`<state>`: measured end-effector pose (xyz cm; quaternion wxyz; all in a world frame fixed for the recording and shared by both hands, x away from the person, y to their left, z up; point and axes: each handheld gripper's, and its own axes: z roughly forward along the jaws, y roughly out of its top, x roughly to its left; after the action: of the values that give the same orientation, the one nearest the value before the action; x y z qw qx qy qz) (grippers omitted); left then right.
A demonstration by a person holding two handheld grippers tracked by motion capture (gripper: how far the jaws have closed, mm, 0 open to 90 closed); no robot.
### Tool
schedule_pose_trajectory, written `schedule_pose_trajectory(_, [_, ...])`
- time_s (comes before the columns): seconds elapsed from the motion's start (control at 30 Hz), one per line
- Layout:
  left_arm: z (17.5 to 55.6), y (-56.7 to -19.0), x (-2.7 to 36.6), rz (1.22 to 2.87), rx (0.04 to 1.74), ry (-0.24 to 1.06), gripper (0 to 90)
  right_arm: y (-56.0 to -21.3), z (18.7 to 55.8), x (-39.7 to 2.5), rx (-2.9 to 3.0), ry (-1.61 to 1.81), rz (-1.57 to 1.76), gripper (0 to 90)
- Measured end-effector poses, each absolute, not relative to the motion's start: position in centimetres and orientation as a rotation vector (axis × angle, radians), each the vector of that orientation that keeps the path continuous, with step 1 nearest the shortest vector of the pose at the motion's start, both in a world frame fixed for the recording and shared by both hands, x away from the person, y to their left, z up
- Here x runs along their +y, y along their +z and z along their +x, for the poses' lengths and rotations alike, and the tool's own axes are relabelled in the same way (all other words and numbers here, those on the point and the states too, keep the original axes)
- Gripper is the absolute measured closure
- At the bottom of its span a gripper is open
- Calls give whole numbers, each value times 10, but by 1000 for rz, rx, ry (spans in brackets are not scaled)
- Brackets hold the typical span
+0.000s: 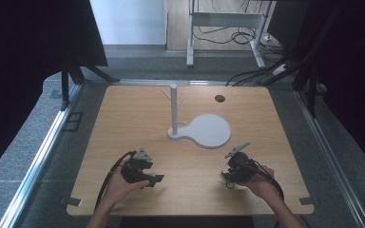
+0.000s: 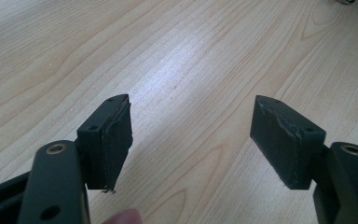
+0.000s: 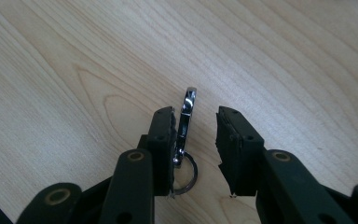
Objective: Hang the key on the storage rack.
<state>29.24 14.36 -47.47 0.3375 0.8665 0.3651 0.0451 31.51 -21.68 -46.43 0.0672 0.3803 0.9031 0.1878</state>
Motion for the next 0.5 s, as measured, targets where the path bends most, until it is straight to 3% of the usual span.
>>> schedule_pose_trajectory(0.5, [293, -476, 142, 2271, 945, 112, 300, -475, 317, -213, 2754, 501, 1168, 705])
